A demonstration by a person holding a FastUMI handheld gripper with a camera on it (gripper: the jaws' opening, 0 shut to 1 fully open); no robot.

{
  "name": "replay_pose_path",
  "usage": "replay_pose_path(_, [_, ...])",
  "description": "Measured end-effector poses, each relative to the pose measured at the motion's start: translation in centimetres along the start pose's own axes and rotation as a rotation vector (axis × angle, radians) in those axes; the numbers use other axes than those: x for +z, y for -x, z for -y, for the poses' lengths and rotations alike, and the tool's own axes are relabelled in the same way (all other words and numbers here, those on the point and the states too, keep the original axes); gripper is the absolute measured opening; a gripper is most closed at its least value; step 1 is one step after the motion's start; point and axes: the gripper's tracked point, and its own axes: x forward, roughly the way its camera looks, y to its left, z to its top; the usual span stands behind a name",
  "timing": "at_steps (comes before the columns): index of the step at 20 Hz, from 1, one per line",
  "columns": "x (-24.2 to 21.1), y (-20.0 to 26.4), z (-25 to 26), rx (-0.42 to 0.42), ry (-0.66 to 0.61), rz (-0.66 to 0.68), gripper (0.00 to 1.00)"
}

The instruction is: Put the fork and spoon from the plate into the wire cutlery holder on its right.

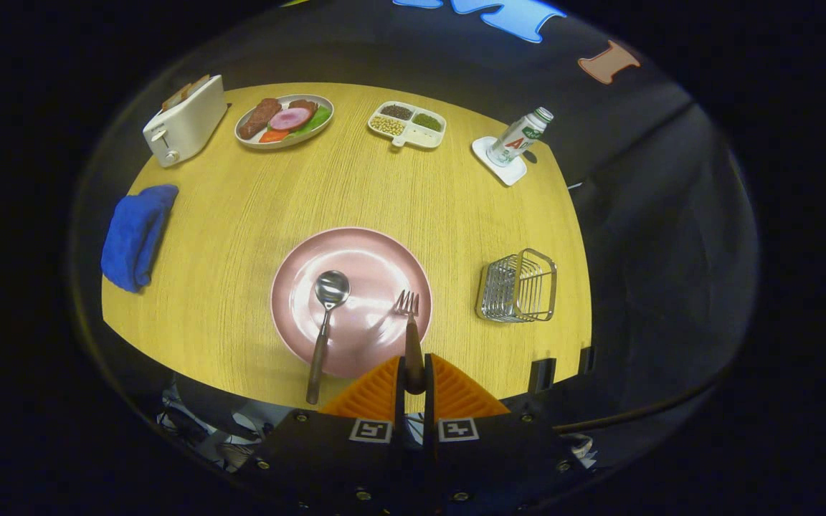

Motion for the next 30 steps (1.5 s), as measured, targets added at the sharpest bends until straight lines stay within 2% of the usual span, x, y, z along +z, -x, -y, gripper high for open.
replay_pose_path(13, [3.6,3.2,2.8,-0.025,-0.039,0.1,0.09])
replay_pose_path(22, [5.6,7.1,9.9,-0.144,-0.121,0.155,0.09])
replay_pose_path(26, [5.4,6.9,12.6,-0.17,-0.164,0.148,0.09])
replay_pose_path(30, [4.2,4.4,13.8,-0.15,-0.189,0.099,0.09])
